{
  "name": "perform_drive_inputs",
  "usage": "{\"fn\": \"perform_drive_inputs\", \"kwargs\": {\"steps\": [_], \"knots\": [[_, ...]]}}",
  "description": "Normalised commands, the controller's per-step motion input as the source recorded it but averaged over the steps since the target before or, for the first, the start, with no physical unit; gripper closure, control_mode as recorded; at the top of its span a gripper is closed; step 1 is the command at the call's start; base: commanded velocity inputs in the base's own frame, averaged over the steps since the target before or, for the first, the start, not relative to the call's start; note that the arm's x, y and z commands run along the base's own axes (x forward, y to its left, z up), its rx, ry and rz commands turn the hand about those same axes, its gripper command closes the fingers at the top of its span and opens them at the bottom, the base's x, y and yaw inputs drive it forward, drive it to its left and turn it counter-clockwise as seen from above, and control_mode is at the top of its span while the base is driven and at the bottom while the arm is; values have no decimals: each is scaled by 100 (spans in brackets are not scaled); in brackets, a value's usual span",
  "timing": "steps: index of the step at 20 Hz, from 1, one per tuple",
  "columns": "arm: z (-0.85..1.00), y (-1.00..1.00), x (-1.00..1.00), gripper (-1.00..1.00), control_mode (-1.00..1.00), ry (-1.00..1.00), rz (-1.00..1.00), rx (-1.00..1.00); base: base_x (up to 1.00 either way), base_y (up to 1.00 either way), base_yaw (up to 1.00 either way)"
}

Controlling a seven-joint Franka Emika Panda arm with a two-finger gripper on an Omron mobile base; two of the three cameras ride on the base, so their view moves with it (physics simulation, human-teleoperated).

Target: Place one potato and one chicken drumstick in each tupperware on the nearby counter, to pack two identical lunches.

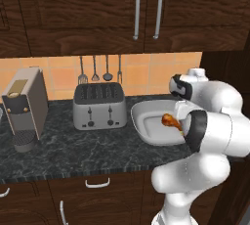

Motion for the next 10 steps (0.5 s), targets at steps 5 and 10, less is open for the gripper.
{"fn": "perform_drive_inputs", "kwargs": {"steps": [5, 10], "knots": [[40, 38, -100, -100, -100, -8, 0, 0, 0, 0, 0], [89, 39, -100, -100, -100, -11, 0, 0, 0, 0, 0]]}}
